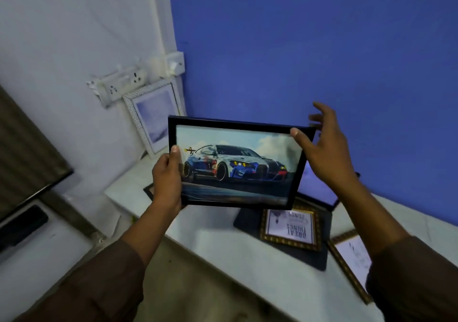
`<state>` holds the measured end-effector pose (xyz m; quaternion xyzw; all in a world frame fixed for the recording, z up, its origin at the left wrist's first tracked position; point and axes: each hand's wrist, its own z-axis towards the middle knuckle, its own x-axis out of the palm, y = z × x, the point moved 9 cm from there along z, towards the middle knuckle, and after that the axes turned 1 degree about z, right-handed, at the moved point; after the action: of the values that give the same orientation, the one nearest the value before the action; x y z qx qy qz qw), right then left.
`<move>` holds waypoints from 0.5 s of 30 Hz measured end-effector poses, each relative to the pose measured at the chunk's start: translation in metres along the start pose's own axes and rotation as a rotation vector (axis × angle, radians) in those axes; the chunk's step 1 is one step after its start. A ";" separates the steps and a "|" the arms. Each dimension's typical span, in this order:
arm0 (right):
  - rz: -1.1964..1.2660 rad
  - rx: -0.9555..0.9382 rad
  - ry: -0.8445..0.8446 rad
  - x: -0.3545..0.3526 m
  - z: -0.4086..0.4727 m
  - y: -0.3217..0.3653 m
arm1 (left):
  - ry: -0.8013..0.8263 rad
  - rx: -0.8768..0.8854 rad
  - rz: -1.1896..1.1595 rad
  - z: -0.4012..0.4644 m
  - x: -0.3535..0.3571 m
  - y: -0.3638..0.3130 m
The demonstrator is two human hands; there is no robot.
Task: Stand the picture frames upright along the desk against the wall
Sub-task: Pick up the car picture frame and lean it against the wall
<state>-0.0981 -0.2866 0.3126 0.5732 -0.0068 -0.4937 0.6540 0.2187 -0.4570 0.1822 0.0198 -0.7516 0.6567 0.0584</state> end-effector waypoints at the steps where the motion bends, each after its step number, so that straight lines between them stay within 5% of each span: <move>1: -0.054 -0.066 0.009 0.004 0.014 0.013 | 0.002 0.022 -0.014 0.009 0.002 -0.011; 10: -0.489 -0.409 0.180 0.061 0.146 0.072 | -0.064 0.147 -0.045 0.094 0.039 -0.082; 15: -0.442 -0.404 0.274 0.083 0.200 0.061 | -0.044 0.175 0.015 0.133 0.069 -0.079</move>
<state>-0.1316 -0.4985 0.3808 0.4808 0.3039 -0.5333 0.6262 0.1503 -0.5966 0.2508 0.0338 -0.6926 0.7197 0.0350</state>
